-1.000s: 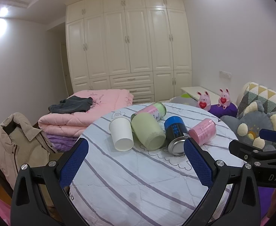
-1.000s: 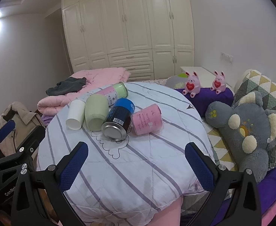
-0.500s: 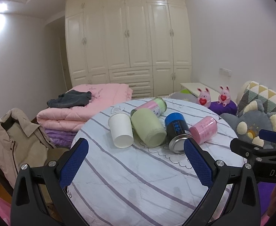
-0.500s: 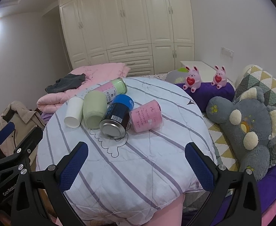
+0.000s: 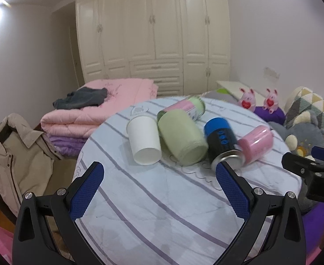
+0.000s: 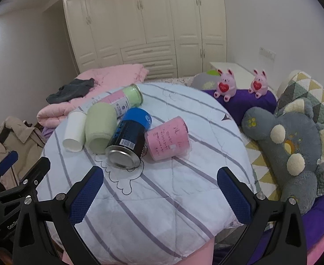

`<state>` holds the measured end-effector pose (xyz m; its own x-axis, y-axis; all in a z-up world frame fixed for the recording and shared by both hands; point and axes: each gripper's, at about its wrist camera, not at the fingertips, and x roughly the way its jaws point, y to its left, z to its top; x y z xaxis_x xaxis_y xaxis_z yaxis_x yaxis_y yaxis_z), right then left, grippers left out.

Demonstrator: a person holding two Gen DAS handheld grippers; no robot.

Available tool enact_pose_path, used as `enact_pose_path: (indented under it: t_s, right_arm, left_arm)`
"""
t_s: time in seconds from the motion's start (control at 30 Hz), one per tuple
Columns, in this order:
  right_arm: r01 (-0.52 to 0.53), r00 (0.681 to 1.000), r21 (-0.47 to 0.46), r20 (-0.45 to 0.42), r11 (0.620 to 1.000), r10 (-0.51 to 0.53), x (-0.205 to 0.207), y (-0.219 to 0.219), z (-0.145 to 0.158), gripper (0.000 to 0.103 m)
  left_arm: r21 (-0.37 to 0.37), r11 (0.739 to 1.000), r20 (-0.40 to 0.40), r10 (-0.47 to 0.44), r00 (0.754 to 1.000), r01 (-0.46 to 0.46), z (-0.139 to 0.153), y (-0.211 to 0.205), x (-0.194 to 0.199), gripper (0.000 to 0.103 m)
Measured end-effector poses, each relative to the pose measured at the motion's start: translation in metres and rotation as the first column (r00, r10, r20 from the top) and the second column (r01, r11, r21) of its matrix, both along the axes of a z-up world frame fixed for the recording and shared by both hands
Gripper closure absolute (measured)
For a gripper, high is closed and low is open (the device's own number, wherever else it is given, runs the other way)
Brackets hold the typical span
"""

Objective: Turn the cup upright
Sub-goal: 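Move the left tool onto the white paper cup and close it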

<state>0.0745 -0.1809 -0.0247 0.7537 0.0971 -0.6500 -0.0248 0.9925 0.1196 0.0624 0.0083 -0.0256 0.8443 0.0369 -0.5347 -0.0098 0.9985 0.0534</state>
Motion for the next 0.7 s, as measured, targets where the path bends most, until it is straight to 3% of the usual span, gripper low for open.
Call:
enact_pose_path:
  t_s: [0.37, 0.7]
  right_arm:
    - [-0.024, 0.997, -0.022, -0.078, 0.999, 0.022, 0.052, 0.015, 0.004, 0.0]
    - [-0.071, 0.993, -0.025, -0.095, 0.997, 0.069, 0.096, 0.032, 0.015, 0.0]
  left_arm:
    - [-0.034, 0.998, -0.083, 0.048, 0.995, -0.051, 0.006, 0.02, 0.058, 0.001]
    - [-0.006, 0.996, -0.198, 0.088, 0.976, -0.091, -0.003, 0.038, 0.119, 0.001]
